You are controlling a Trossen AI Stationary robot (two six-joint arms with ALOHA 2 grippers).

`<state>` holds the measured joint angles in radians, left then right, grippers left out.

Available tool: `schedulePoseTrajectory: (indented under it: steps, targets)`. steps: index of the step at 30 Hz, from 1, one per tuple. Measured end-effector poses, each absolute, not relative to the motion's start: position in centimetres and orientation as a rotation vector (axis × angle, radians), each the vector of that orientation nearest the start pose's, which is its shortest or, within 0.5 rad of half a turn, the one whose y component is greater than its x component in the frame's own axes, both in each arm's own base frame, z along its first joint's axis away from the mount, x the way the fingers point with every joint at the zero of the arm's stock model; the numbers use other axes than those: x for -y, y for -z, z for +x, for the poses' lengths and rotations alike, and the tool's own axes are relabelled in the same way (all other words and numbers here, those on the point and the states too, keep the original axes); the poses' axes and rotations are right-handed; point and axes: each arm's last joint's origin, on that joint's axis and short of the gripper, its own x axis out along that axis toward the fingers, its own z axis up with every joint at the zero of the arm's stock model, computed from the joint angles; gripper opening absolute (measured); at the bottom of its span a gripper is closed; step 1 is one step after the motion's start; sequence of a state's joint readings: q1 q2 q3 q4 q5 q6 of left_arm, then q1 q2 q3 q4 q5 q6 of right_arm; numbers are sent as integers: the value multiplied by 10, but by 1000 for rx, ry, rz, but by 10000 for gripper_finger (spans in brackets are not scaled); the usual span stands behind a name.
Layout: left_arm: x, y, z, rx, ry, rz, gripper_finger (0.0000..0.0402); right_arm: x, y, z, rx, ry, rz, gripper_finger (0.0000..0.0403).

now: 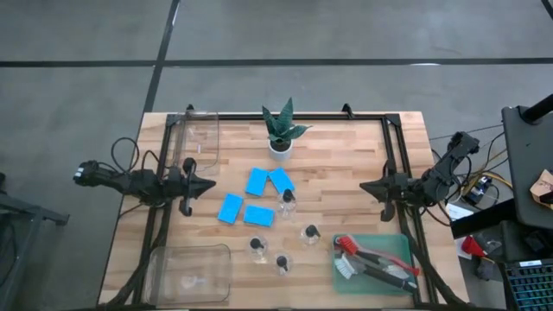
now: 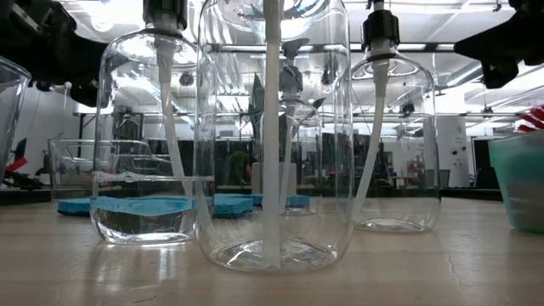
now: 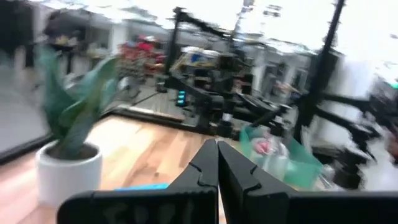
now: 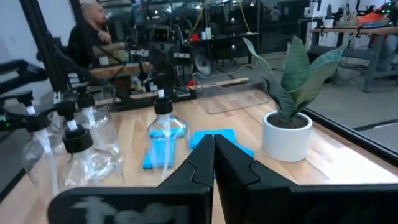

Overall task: Pick & Place Kitchen Sink Supplies
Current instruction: Put the blue sponge into the top transparent bin

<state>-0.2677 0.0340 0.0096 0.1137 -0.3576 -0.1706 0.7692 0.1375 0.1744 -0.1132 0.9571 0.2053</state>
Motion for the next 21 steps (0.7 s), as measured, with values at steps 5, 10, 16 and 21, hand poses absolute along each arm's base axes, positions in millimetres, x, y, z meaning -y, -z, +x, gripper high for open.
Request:
schedulePoseTrajectory:
  steps: [5, 10, 16, 21]
  targets:
    - [15, -185, 96, 101, -119, -353, 26, -38, -201, 74, -4, 229, 158, 8]
    - [13, -187, 100, 24, -234, -485, 110, -38, -202, 72, -2, 167, 79, 8]
    - [12, -188, 110, -66, -299, -538, 201, -36, -201, 69, 8, 126, 81, 8]
    - [10, -203, 122, -102, -342, -542, 229, -37, -196, 70, -21, 104, 57, 8]
